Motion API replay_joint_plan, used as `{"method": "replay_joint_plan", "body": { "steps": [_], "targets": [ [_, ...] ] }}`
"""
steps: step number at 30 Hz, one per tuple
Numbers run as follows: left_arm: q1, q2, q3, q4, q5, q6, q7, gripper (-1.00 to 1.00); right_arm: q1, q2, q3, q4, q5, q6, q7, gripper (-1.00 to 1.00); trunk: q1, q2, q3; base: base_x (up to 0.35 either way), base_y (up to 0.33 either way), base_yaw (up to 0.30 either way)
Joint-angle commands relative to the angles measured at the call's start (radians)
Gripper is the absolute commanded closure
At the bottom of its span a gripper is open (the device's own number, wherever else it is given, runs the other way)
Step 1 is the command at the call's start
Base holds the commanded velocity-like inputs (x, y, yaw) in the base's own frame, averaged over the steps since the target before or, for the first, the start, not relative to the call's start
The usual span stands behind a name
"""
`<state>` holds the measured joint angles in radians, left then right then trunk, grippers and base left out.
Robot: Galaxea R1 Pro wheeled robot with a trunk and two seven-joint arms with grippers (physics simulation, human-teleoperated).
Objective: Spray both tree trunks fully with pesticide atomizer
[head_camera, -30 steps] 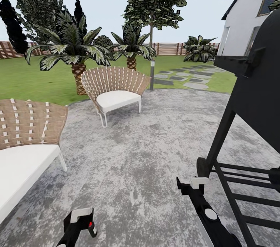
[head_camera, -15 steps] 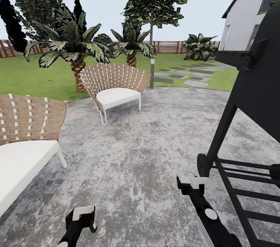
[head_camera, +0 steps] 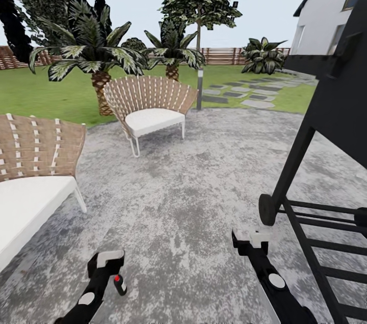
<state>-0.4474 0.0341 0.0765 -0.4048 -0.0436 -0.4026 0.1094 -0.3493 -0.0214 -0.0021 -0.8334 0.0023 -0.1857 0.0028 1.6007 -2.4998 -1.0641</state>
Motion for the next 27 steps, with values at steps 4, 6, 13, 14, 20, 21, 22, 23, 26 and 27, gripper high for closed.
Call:
{"method": "replay_joint_plan", "body": {
  "steps": [4, 6, 13, 14, 20, 21, 22, 23, 26, 27],
  "targets": [
    [-0.007, -0.004, -0.009, -0.002, -0.052, -0.003, 0.055, -1.00, 0.000, 0.000, -0.001, 0.000, 0.000, -0.003, 0.000, -1.00, 0.002, -0.001, -0.023, 0.000, 0.000, 0.000],
    [-0.006, -0.005, -0.011, -0.002, -0.069, -0.002, 0.064, -1.00, 0.000, 0.000, -0.001, 0.000, -0.001, -0.003, 0.000, -1.00, 0.002, -0.002, -0.034, 0.000, 0.000, 0.000],
    [-0.005, -0.003, -0.011, 0.001, -0.082, -0.002, 0.072, -1.00, 0.000, 0.000, 0.000, -0.002, -0.001, -0.003, 0.000, -1.00, 0.006, -0.003, -0.072, 0.000, 0.000, 0.000],
    [-0.005, -0.002, -0.010, 0.000, -0.082, -0.002, 0.073, -1.00, 0.000, 0.000, 0.000, -0.002, -0.001, -0.003, 0.000, -1.00, 0.006, -0.004, -0.077, 0.000, 0.000, 0.000],
    [-0.006, -0.001, -0.002, 0.001, -0.081, -0.007, 0.073, -1.00, 0.000, 0.000, 0.001, -0.003, -0.001, -0.003, 0.000, -1.00, 0.009, -0.005, -0.110, 0.000, 0.000, 0.000],
    [-0.007, -0.001, -0.002, 0.004, -0.081, -0.007, 0.073, -1.00, 0.000, 0.000, 0.001, -0.003, -0.001, -0.003, 0.000, -1.00, 0.009, -0.005, -0.115, 0.000, 0.000, 0.000],
    [-0.007, -0.001, -0.002, 0.005, -0.081, -0.007, 0.073, -1.00, 0.000, 0.000, 0.002, -0.003, -0.001, -0.003, 0.000, -1.00, 0.010, -0.006, -0.121, 0.000, 0.000, 0.000],
    [-0.007, -0.001, -0.003, 0.006, -0.081, -0.007, 0.073, -1.00, 0.000, 0.000, 0.002, -0.003, -0.001, -0.003, 0.000, -1.00, 0.010, -0.006, -0.126, 0.000, 0.000, 0.000],
    [-0.008, -0.002, -0.004, 0.006, -0.081, -0.006, 0.073, -1.00, 0.000, 0.000, 0.002, -0.003, -0.001, -0.003, 0.000, -1.00, 0.011, -0.006, -0.143, 0.000, 0.000, 0.000],
    [-0.008, -0.002, -0.004, 0.006, -0.081, -0.006, 0.073, -1.00, 0.000, 0.000, 0.002, -0.003, 0.000, -0.003, 0.000, -1.00, 0.012, -0.007, -0.148, 0.000, 0.000, 0.000]
  ]
}}
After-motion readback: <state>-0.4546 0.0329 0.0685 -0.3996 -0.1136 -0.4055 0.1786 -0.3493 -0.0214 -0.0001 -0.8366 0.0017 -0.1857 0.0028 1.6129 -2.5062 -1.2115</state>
